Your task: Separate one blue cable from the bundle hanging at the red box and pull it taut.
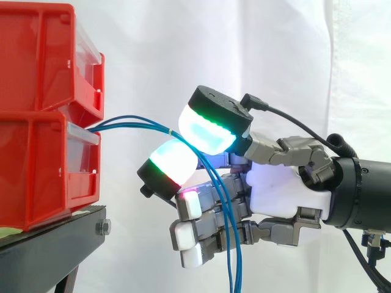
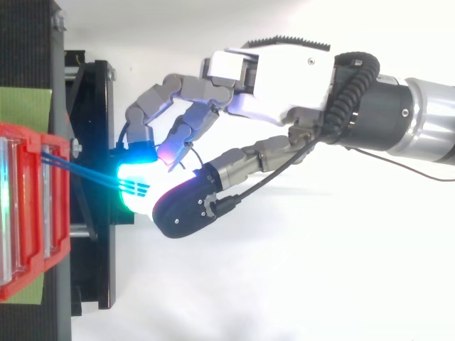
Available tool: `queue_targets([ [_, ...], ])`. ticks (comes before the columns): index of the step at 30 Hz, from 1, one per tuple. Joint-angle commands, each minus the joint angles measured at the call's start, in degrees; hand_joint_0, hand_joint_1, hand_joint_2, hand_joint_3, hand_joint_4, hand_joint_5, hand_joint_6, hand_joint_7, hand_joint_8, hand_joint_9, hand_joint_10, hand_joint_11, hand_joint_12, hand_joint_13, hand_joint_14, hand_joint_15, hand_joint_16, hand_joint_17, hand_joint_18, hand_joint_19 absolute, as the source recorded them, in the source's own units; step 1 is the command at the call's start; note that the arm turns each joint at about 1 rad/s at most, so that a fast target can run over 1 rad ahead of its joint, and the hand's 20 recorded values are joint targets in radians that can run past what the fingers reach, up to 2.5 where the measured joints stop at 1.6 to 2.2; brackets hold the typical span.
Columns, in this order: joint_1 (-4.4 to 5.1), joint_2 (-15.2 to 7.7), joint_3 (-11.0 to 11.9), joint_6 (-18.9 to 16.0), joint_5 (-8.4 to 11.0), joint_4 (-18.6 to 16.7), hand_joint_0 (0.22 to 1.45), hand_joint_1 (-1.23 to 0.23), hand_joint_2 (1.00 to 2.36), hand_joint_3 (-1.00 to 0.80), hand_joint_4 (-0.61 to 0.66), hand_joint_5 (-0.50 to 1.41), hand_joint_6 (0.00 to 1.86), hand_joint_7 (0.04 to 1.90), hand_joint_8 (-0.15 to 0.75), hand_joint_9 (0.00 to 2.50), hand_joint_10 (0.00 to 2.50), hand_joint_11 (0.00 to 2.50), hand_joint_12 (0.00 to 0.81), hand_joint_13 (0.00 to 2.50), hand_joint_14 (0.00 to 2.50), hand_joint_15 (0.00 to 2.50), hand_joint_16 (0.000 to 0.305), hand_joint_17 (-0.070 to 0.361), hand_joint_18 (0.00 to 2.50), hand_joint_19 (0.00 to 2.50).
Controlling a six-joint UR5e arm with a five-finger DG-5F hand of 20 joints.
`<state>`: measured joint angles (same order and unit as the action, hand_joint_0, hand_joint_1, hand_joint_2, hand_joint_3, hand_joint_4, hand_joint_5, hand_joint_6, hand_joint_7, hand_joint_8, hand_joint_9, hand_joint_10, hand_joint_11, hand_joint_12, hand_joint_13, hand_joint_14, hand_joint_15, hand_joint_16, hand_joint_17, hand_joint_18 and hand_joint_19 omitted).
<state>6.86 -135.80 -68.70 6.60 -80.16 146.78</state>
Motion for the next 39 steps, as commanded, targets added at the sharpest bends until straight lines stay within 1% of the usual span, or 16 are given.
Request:
queue_targets([
  [1,0.0,0.01,0.05,0.26,0.0,0.0,0.79,-0.87,1.0,-0.5,-0.04,-0.21,0.93,1.03,0.269,0.98,0.02,0.79,0.316,0.93,0.02,0.54,0.041,0.092,0.74,0.51],
  [3,0.0,0.01,0.05,0.52,0.0,0.0,0.77,-0.88,1.0,-0.5,-0.01,-0.2,0.92,1.01,0.265,0.98,0.02,0.79,0.312,0.92,0.02,0.53,0.041,0.092,0.73,0.5],
  [7,0.09,0.01,-0.04,0.78,0.0,0.0,0.71,-0.91,1.0,-0.5,0.03,-0.2,0.92,1.02,0.272,0.99,0.02,0.79,0.314,0.91,0.02,0.53,0.041,0.092,0.72,0.51],
  [9,0.09,0.01,0.05,0.78,0.0,-0.18,0.62,-0.92,1.0,-0.5,0.05,-0.19,0.92,1.01,0.274,0.99,0.02,0.79,0.317,0.92,0.02,0.54,0.041,0.092,0.73,0.54],
  [12,0.18,0.01,0.05,0.78,0.0,-0.18,0.55,-0.88,1.0,-0.5,0.08,-0.2,0.91,0.99,0.289,0.99,0.02,0.78,0.332,0.93,0.02,0.54,0.043,0.097,0.74,0.55],
  [15,0.09,0.01,0.05,0.78,0.0,-0.18,0.49,-0.79,1.0,-0.5,0.11,-0.2,0.91,0.96,0.311,1.0,0.02,0.78,0.359,0.95,0.02,0.54,0.047,0.107,0.77,0.55],
  [19,0.09,0.01,-0.04,0.78,0.0,-0.18,0.49,-0.68,1.0,-0.5,0.12,-0.2,0.9,0.94,0.318,1.01,0.02,0.77,0.366,0.96,0.02,0.55,0.049,0.11,0.79,0.56],
  [21,0.09,0.01,0.05,0.78,0.0,-0.18,0.52,-0.55,1.0,-0.5,0.11,-0.2,0.9,0.96,0.308,1.0,0.02,0.76,0.362,0.96,0.02,0.55,0.047,0.105,0.77,0.58],
  [23,0.09,0.01,0.05,0.78,0.0,-0.18,0.56,-0.51,1.0,-0.5,0.1,-0.2,0.89,0.95,0.303,0.99,0.02,0.77,0.354,0.95,0.02,0.55,0.045,0.102,0.76,0.59],
  [26,0.09,0.01,0.05,0.78,0.0,-0.18,0.61,-0.54,1.0,-0.5,0.1,-0.21,0.88,0.98,0.299,0.98,0.02,0.76,0.349,0.94,0.02,0.55,0.044,0.1,0.76,0.6],
  [30,0.09,0.01,-0.04,0.78,0.0,-0.18,0.62,-0.61,1.01,-0.43,0.1,-0.21,0.89,1.01,0.297,0.96,0.02,0.76,0.349,0.94,0.02,0.56,0.045,0.101,0.76,0.61],
  [35,0.18,0.01,-0.04,0.78,0.0,-0.18,0.65,-0.7,1.01,-0.37,0.11,-0.22,0.9,0.99,0.304,0.94,0.02,0.78,0.346,0.94,0.02,0.56,0.045,0.101,0.76,0.59],
  [39,0.18,0.01,0.05,0.78,0.0,-0.18,0.66,-0.74,1.01,-0.34,0.11,-0.23,0.91,0.96,0.299,0.91,0.02,0.77,0.345,0.94,0.02,0.56,0.045,0.102,0.76,0.59],
])
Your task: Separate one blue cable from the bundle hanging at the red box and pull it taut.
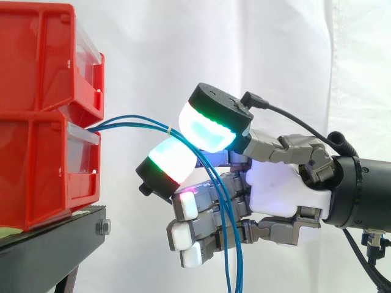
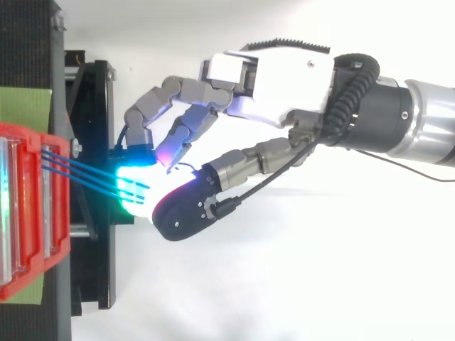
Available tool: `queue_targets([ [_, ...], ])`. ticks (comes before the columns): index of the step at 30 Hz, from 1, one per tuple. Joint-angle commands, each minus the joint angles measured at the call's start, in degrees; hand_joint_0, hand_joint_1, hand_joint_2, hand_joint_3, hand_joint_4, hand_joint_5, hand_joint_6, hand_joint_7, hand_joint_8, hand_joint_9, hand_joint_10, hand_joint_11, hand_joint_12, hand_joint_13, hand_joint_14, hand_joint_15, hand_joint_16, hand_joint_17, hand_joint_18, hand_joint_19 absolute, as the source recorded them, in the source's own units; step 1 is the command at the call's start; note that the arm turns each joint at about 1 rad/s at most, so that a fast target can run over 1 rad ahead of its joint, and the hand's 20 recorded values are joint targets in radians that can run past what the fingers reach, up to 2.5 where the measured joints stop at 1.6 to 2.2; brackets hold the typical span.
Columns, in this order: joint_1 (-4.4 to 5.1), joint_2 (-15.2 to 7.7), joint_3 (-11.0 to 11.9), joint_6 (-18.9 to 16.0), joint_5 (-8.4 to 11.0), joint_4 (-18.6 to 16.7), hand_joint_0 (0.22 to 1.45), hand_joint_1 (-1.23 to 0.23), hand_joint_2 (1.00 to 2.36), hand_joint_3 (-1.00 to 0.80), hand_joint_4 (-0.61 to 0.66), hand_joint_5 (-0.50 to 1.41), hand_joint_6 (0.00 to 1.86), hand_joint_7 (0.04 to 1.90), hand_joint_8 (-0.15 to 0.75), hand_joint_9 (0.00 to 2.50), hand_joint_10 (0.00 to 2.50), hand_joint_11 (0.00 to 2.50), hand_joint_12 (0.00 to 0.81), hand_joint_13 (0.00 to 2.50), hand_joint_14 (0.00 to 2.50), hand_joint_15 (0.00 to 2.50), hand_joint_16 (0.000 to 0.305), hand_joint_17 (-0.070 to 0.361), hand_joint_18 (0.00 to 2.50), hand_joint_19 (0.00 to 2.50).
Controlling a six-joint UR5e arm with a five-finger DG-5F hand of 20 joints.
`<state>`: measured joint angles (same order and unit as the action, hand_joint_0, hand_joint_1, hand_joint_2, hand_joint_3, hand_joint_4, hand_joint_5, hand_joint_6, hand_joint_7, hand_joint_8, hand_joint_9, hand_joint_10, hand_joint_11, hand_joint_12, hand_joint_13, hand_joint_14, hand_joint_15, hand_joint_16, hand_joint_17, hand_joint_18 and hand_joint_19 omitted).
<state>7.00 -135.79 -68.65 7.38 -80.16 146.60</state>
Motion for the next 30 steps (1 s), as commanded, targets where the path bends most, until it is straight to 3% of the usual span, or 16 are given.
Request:
queue_targets([
  [1,0.03,0.0,-0.08,0.0,0.0,0.0,0.66,-0.74,1.01,-0.34,0.11,-0.23,0.91,0.96,0.3,0.9,0.02,0.78,0.345,0.94,0.02,0.56,0.045,0.102,0.76,0.58],
  [15,0.03,0.0,-0.08,0.0,0.0,0.0,0.77,-0.92,1.0,-0.5,0.09,-0.23,0.92,0.94,0.273,0.89,0.02,0.8,0.325,0.93,0.02,0.54,0.043,0.097,0.75,0.52],
  [19,0.03,0.0,-0.08,0.0,0.0,0.0,0.73,-0.95,1.0,-0.5,0.08,-0.23,0.92,0.93,0.265,0.88,0.02,0.81,0.325,0.92,0.02,0.55,0.042,0.096,0.73,0.52],
  [25,-0.06,0.0,0.01,0.0,0.0,0.0,0.53,-0.93,1.0,-0.5,0.12,-0.23,0.91,0.91,0.28,0.87,0.02,0.81,0.34,0.92,0.02,0.56,0.046,0.104,0.73,0.54],
  [28,-0.06,0.0,-0.08,0.0,0.0,0.0,0.48,-0.88,1.0,-0.5,0.15,-0.23,0.9,0.87,0.301,0.87,0.02,0.8,0.357,0.93,0.02,0.56,0.05,0.114,0.76,0.54],
  [30,-0.06,0.0,-0.08,0.0,0.0,0.17,0.47,-0.75,1.0,-0.5,0.16,-0.23,0.9,0.85,0.313,0.88,0.02,0.78,0.363,0.93,0.02,0.56,0.052,0.117,0.78,0.55],
])
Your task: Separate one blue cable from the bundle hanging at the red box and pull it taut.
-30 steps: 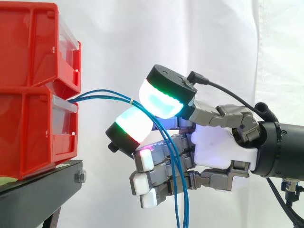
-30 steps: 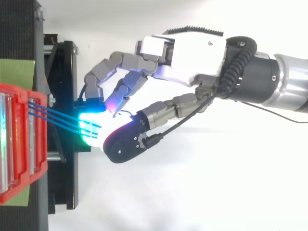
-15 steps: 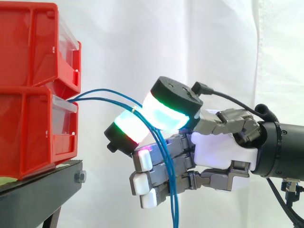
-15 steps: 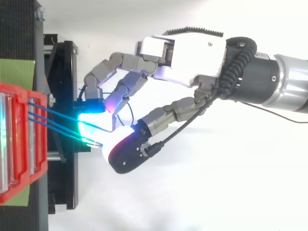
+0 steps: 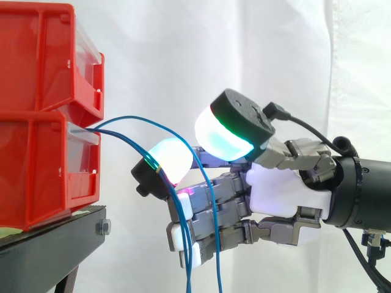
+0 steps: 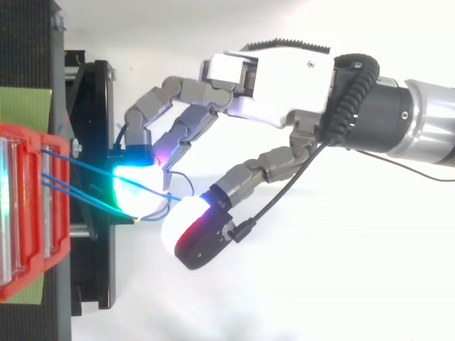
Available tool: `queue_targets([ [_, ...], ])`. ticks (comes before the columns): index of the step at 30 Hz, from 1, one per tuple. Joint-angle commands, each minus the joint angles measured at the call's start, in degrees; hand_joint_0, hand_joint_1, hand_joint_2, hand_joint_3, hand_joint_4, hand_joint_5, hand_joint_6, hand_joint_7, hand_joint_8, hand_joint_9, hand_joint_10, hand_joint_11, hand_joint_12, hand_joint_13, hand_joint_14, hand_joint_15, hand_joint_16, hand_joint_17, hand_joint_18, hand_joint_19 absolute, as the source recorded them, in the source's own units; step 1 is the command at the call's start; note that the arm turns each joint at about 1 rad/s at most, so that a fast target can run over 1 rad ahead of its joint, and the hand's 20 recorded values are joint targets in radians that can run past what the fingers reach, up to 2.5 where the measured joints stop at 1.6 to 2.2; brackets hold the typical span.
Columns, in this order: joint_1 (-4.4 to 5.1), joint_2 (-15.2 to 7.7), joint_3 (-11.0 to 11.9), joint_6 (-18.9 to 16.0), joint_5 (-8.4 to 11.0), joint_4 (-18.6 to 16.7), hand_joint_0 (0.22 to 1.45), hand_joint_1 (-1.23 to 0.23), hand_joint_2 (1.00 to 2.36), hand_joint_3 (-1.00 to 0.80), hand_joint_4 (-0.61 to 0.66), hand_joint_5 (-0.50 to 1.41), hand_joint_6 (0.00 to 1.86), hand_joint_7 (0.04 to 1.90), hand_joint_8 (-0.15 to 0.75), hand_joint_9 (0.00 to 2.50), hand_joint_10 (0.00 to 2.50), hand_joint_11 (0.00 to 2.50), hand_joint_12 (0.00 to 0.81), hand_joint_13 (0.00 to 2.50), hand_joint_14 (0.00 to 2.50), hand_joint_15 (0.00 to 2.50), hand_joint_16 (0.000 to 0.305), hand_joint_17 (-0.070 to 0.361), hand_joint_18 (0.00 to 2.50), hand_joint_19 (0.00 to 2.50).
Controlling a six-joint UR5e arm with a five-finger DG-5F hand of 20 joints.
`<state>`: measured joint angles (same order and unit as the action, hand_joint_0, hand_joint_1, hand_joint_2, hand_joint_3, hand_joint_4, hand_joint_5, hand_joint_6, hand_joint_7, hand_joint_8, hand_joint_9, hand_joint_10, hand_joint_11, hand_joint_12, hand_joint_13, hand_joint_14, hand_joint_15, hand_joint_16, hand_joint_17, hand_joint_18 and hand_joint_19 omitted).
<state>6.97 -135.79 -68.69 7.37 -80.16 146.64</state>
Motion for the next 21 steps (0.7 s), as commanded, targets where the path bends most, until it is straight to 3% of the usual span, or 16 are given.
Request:
queue_targets([
  [1,-0.03,0.0,-0.04,0.01,0.0,0.14,0.48,-0.7,1.0,-0.5,0.16,-0.23,0.89,0.85,0.316,0.89,0.02,0.79,0.367,0.94,0.02,0.56,0.052,0.116,0.78,0.56],
  [8,-0.03,0.0,-0.04,0.01,0.0,0.14,0.58,-0.55,1.0,-0.5,0.13,-0.22,0.88,0.89,0.302,0.93,0.02,0.79,0.355,0.94,0.02,0.57,0.046,0.104,0.75,0.58],
  [13,-0.03,0.0,0.04,0.01,0.0,0.14,0.62,-0.56,1.0,-0.49,0.12,-0.22,0.87,0.91,0.301,0.94,0.02,0.8,0.349,0.94,0.02,0.57,0.045,0.102,0.75,0.59],
  [21,-0.03,0.0,-0.04,0.01,0.09,0.22,0.62,-0.61,1.02,-0.25,0.09,-0.22,0.91,0.97,0.311,1.0,0.02,0.87,0.357,0.95,0.02,0.57,0.045,0.102,0.77,0.59],
])
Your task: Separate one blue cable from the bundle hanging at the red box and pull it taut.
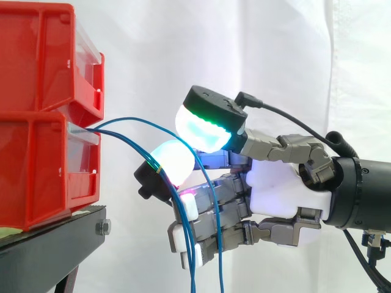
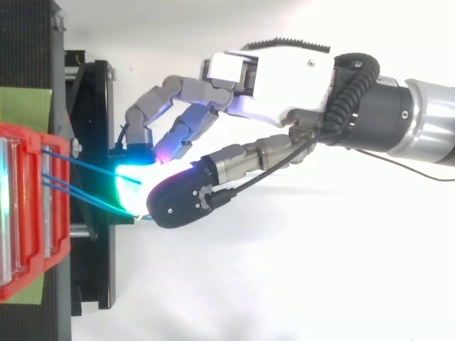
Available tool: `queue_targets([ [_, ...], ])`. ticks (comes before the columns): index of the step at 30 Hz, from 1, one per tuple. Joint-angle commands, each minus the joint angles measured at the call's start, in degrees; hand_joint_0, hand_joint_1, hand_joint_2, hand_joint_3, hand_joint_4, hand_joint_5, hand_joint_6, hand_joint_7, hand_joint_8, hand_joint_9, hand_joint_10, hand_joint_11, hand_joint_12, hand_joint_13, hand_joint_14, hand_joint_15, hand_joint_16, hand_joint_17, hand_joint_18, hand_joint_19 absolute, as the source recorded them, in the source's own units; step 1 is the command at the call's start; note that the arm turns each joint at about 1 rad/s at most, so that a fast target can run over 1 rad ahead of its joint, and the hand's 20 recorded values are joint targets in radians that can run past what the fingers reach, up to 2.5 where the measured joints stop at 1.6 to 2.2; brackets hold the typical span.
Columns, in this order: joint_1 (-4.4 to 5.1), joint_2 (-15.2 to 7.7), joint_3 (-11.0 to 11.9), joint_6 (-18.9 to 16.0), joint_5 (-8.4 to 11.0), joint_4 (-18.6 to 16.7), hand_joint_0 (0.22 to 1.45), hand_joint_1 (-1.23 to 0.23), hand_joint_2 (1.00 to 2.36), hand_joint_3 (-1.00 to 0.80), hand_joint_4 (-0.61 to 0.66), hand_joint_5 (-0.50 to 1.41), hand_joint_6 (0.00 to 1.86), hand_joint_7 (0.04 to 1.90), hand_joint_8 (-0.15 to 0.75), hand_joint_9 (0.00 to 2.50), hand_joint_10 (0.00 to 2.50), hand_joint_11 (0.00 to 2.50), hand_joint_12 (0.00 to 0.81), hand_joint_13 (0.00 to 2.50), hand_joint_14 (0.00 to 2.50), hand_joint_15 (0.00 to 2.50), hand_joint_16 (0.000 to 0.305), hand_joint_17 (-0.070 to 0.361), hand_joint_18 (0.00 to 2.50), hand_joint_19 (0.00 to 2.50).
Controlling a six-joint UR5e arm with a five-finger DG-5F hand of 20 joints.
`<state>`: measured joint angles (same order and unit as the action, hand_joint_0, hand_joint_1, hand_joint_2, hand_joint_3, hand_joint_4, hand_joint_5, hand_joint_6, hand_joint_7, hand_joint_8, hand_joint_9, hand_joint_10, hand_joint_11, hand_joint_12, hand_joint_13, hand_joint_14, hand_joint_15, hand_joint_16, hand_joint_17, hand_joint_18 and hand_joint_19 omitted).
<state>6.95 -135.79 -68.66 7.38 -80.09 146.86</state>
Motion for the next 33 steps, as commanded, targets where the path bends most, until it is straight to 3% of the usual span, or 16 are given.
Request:
queue_targets([
  [1,-0.01,0.0,0.02,0.0,0.02,0.0,0.61,-0.61,1.02,-0.24,0.08,-0.22,0.91,0.97,0.315,1.0,0.02,0.87,0.355,0.95,0.02,0.58,0.045,0.102,0.77,0.59],
  [11,0.08,0.0,-0.07,0.0,0.02,-0.08,0.62,-0.66,1.03,-0.12,0.0,-0.21,0.93,1.01,0.309,1.03,0.02,0.91,0.353,0.96,0.02,0.57,0.045,0.102,0.77,0.59],
  [19,0.17,0.0,0.02,-0.09,0.11,0.09,0.63,-0.66,1.03,-0.12,-0.02,-0.2,0.93,1.0,0.298,1.12,0.02,1.13,0.354,0.99,0.02,0.6,0.043,0.097,0.76,0.54],
  [21,0.17,0.0,-0.07,-0.09,0.11,0.09,0.63,-0.66,1.03,-0.13,-0.02,-0.21,0.93,1.0,0.287,1.15,0.02,1.3,0.35,1.01,0.02,0.68,0.042,0.094,0.74,0.53],
  [28,0.26,0.0,-0.07,-0.18,0.2,0.62,0.63,-0.66,1.03,-0.14,-0.01,-0.21,0.93,0.98,0.283,1.12,0.01,1.35,0.35,1.09,0.03,0.87,0.041,0.092,0.71,0.52],
  [33,0.34,0.0,-0.15,-0.53,0.2,1.76,0.64,-0.66,1.03,-0.14,-0.02,-0.21,0.93,0.98,0.281,1.11,0.01,1.42,0.332,1.22,0.02,1.19,0.041,0.092,0.71,0.55],
])
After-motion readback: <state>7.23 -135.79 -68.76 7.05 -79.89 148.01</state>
